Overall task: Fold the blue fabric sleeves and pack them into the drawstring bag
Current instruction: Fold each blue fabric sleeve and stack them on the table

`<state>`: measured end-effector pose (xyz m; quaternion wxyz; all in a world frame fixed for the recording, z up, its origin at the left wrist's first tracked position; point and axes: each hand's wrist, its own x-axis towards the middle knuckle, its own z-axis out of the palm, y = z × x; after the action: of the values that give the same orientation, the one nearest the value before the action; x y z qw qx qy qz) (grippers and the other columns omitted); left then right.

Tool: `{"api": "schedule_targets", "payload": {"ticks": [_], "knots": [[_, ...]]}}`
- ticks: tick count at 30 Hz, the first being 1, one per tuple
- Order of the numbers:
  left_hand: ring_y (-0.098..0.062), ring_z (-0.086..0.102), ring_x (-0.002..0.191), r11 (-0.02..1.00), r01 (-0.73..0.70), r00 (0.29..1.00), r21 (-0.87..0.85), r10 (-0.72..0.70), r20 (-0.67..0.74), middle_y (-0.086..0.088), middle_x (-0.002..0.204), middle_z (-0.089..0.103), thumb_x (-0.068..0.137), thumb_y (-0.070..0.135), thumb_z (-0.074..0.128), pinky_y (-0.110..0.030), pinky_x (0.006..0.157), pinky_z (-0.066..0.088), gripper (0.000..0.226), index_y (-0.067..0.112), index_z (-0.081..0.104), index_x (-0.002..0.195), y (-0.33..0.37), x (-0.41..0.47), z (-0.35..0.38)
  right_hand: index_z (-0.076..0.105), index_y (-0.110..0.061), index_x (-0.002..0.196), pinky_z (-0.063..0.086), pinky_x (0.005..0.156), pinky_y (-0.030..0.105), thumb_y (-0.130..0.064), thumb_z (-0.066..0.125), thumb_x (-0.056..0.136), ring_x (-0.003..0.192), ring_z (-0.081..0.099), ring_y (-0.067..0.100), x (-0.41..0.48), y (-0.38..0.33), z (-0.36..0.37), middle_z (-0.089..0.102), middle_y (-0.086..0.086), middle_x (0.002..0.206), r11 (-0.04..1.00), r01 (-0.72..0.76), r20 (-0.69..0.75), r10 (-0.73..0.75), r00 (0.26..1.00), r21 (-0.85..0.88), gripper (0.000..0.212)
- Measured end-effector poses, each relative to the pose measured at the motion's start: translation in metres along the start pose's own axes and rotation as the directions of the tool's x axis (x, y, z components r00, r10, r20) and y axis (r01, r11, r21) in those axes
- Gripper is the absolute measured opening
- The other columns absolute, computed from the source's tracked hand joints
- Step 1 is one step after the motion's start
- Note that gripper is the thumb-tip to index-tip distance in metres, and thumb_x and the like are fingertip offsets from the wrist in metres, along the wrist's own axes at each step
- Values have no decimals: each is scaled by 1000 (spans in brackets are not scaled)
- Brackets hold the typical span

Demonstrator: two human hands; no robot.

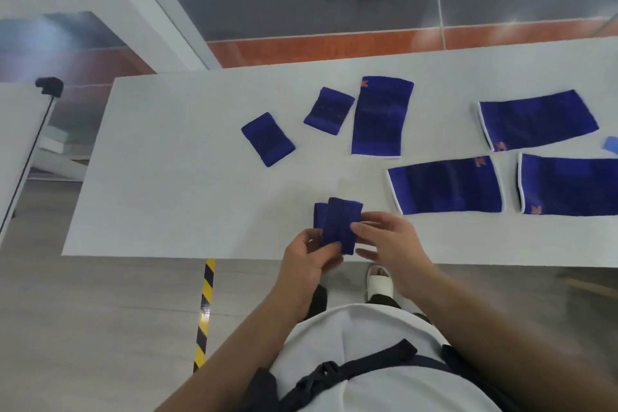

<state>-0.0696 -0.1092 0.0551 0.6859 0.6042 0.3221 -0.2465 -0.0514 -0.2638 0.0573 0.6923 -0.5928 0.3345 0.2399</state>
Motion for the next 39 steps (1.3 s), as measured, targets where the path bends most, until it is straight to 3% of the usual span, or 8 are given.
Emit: {"api": "schedule_targets", "payload": {"ticks": [4,13,20,24,30,33,36,39], "knots": [[-32,71,103,999,36,999,38,-37,25,-11,105,76,88,5,71,-37,91,58,30,11,59,115,-16,3,-5,66,-10,110,60,67,35,-4,72,88,85,76,29,8,13,1,76,16,102,989,-130,9,130,991,72,24],[-24,71,99,966,-128,991,224,134,-12,-7,107,70,93,4,66,-33,81,62,28,27,57,105,-11,43,-18,56,-4,109,64,66,38,-1,74,86,82,74,30,40,16,18,71,17,100,985,-76,-56,68,996,-152,30],[-17,66,96,643,-330,935,691,325,144,-3,115,68,92,3,64,-19,81,55,31,15,63,120,0,75,-23,57,-18,85,63,74,52,-4,75,82,85,73,34,72,19,36,71,15,98,923,19,-99,-61,993,-384,23],[-14,62,91,501,-373,907,781,375,192,-7,116,65,92,9,67,-21,83,51,35,16,63,126,-4,80,-24,56,-19,85,60,64,33,-8,71,86,81,70,25,74,23,37,71,8,94,868,71,-95,-134,986,-491,19],[-13,59,91,511,-413,893,754,391,224,1,111,53,91,14,70,-32,88,56,32,18,65,122,-10,87,-29,55,-19,95,44,64,17,-13,69,90,85,60,19,72,33,35,58,1,100,738,181,-72,-297,952,-650,16],[-19,57,107,431,-527,793,733,559,241,-4,118,57,94,18,66,-32,93,54,28,13,66,122,-9,85,-34,56,-17,116,51,85,27,-20,67,93,104,57,18,64,31,27,55,1,121,555,344,75,-450,890,-758,25],[-26,43,136,159,-553,686,818,645,338,-9,146,50,101,28,53,-34,112,36,40,12,55,138,-11,91,-40,54,-14,135,38,113,47,-24,62,97,136,46,26,60,37,16,52,6,146,185,476,308,-557,772,-860,41],[-29,14,154,-167,-451,730,876,495,471,-1,165,23,106,40,33,-51,123,6,55,20,27,156,-21,99,-43,49,-15,144,21,119,59,-34,50,100,150,29,27,64,48,9,41,4,158,-46,469,429,-489,759,-882,48]]}}
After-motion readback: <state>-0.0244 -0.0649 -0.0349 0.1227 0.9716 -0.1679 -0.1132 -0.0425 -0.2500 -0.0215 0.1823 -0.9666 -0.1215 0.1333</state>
